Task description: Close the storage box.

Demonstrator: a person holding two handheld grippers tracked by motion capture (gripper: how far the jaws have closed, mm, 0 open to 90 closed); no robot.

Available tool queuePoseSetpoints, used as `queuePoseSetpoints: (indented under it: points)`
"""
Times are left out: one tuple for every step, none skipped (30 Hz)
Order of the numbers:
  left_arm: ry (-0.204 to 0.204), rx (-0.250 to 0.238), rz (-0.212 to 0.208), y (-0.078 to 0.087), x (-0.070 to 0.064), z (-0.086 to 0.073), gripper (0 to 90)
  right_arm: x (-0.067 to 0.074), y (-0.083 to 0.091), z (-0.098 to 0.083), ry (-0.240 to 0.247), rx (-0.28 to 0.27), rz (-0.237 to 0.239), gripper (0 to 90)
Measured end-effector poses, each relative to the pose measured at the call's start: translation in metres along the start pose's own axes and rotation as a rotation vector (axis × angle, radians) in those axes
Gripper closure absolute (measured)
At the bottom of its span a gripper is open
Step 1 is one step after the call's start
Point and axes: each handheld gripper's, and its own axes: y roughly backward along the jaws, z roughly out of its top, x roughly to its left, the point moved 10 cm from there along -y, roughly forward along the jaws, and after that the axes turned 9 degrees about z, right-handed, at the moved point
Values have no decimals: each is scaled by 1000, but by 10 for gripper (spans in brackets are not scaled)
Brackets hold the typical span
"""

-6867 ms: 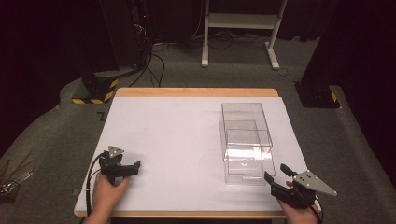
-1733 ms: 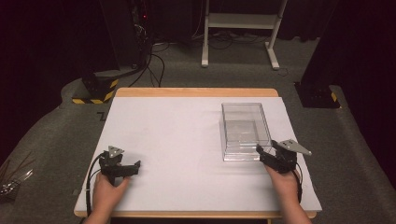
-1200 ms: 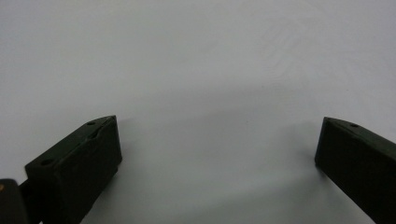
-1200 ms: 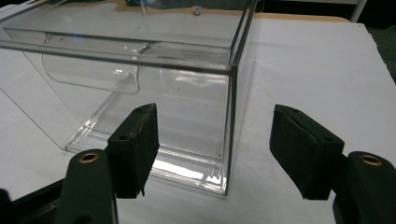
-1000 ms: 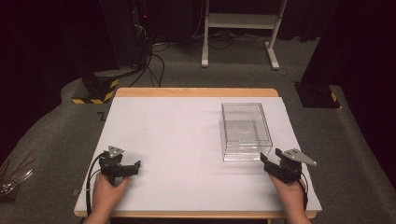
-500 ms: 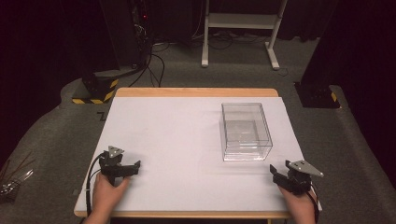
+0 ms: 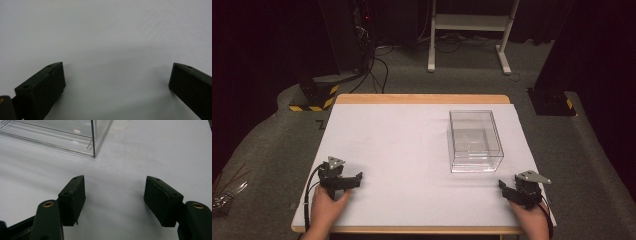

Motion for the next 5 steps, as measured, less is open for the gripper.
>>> queuePoseSetpoints:
  points:
    - [0,0,0,0,0,0,9,0,0,0,0,-1,0,338]
    - [0,0,0,0,0,0,9,0,0,0,0,-1,2,338]
    - [0,0,0,0,0,0,9,0,0,0,0,-2,3,338]
    - [1,0,0,0,0,0,9,0,0,0,1,-2,3,338]
    - [-1,0,1,0,0,0,8,0,0,0,1,-2,4,338]
